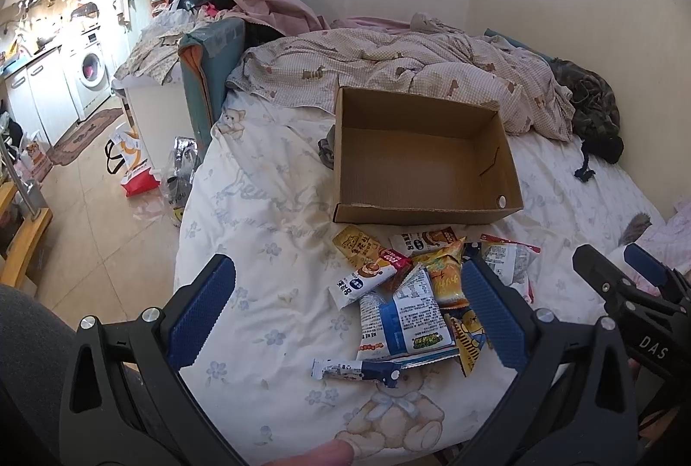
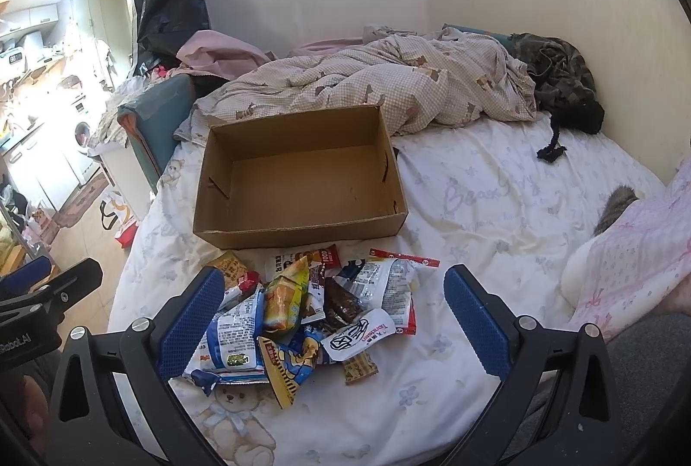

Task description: Organize snacks

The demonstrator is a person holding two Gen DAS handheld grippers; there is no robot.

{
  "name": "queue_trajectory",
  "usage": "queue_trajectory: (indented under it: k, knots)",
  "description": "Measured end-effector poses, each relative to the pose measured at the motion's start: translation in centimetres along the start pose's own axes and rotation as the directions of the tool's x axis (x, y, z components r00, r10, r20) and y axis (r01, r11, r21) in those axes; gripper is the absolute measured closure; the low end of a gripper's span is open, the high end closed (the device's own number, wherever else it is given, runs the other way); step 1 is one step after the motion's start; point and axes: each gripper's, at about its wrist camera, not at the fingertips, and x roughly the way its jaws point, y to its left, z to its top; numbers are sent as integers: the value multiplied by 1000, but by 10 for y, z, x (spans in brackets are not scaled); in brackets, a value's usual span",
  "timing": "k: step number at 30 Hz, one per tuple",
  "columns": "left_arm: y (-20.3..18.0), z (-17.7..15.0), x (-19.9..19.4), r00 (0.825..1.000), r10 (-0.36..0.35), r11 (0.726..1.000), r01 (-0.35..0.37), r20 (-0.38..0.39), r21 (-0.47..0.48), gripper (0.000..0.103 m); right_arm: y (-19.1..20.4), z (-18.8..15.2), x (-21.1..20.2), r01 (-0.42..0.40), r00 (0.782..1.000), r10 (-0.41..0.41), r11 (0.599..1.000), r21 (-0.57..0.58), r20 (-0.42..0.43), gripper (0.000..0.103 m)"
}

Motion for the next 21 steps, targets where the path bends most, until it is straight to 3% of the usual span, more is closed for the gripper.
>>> queue_trajectory:
  k: [9, 14, 17, 21]
  knots:
    - [-7, 13, -1, 1000, -14, 999, 15, -20, 47, 0, -11, 17, 0, -41, 999, 41, 998, 38, -7, 0]
    - [-6, 26, 8, 997, 24, 998, -20, -67, 56, 0, -24, 36, 12, -62, 996, 66, 996, 70, -60, 0]
    - [-6, 30, 22, 991, 69, 995, -61, -114, 79, 0, -26, 46, 36, -49, 986, 54, 998, 36, -156, 0]
    - [-1, 31, 53, 963, 82, 996, -68, -257, 61, 0, -33, 49, 65, -97, 963, 116, 991, 91, -242, 0]
